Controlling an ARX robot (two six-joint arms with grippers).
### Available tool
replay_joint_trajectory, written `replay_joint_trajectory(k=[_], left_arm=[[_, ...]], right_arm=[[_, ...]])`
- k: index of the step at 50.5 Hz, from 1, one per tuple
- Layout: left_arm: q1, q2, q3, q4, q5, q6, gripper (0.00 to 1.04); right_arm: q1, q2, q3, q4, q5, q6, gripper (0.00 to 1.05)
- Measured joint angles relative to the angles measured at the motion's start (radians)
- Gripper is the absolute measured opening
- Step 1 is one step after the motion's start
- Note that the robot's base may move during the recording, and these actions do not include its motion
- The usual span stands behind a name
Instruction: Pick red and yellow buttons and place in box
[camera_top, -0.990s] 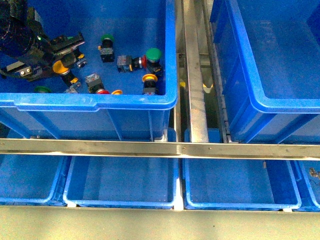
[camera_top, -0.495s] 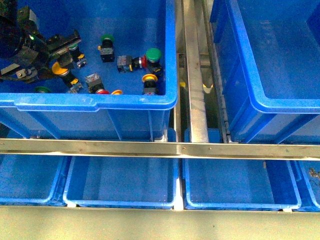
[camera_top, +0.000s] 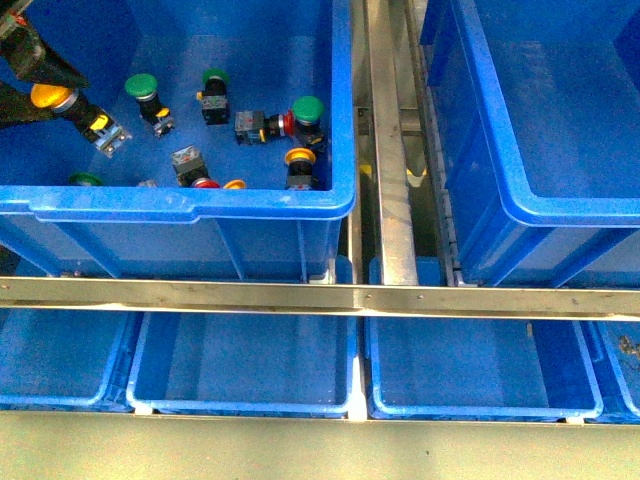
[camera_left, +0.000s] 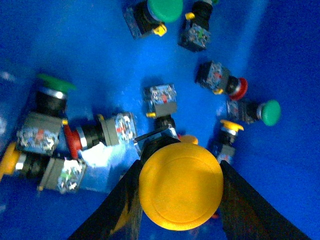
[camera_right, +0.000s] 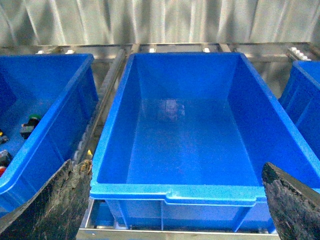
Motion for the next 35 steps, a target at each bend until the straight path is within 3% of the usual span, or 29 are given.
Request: replay_joint_trajectory(k=[10, 17, 26, 35], left_arm=[[-0.02, -0.17, -0.038, -0.089, 0.196, -0.011, 0.35], [-0.058, -0.238, -0.03, -0.111, 0.278, -0.061, 0.35], [-0.161, -0.249, -0.017, -0.106, 0.297, -0.172, 0.35], [-0.319, -0.244, -0.036, -0.05, 0.229, -0.282, 0.35]], right_arm=[[0.0, 0.0, 0.0, 0.0, 0.0, 0.0, 0.99], [0.0, 0.0, 0.0, 0.0, 0.0, 0.0, 0.99], [0.0, 0.0, 0.0, 0.0, 0.0, 0.0, 0.99], [0.0, 0.0, 0.0, 0.0, 0.0, 0.0, 0.99]])
